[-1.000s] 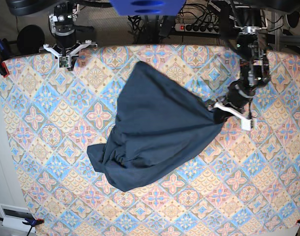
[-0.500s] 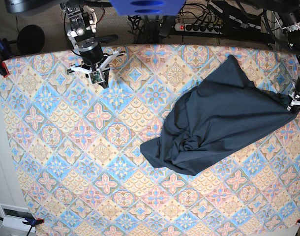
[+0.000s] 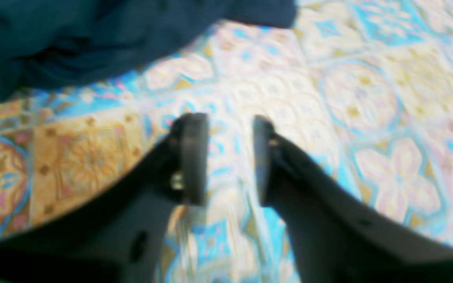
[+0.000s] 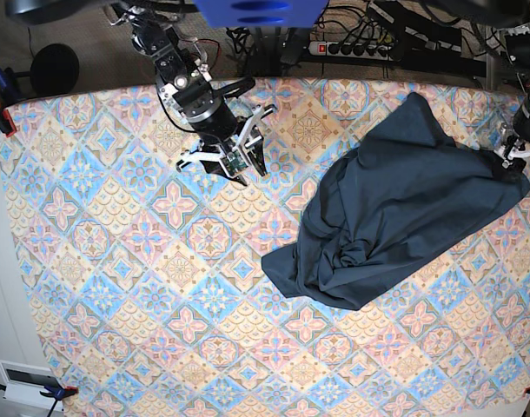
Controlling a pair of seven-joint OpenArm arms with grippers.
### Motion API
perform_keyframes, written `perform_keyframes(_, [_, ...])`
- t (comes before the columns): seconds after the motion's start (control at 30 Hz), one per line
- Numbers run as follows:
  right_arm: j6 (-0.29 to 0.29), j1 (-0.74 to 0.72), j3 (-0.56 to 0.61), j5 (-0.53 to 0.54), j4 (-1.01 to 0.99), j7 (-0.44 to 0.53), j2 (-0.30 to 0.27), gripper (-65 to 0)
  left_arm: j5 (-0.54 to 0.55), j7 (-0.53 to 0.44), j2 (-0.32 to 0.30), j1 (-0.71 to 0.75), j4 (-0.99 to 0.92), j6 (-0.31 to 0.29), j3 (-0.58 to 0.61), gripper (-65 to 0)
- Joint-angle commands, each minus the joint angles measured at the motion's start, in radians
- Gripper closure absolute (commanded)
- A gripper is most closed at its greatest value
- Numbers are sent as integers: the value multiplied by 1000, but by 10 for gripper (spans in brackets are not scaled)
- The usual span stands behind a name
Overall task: Layout the t-shirt on the table in an organized manner, then fold the t-shirt properly
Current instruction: 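Reach the right gripper to the shirt's loose end and grasp it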
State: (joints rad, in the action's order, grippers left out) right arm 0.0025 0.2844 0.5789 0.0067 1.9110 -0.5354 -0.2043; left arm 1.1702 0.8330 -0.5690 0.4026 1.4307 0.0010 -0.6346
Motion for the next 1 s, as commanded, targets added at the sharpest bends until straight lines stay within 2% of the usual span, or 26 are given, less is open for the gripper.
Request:
perform_keyframes(0.0, [-5, -27, 8, -4, 11, 19, 29, -239, 37, -11, -29, 23, 17, -6, -12, -479])
perform_keyframes(0.1, [-5, -66, 20, -4, -31, -18, 78, -259, 96, -11, -27, 75, 41, -6, -12, -479])
perform_keyframes(0.23, [-5, -135, 71, -4, -121, -24, 122, -259, 101, -11, 10, 146, 160, -6, -12, -479])
perform_keyframes(0.43, [-5, -225, 82, -4, -256, -24, 207, -259, 100, -11, 34, 193, 249, -6, -9, -479])
perform_keyframes(0.7, [-5, -316, 115, -4, -399, -22, 271, -261, 100, -11, 47, 220, 250, -6, -8, -479])
perform_keyframes(0.97, [-5, -411, 115, -4, -528, -18, 311, -263, 100, -11, 47, 232, 250, -6, -9, -479])
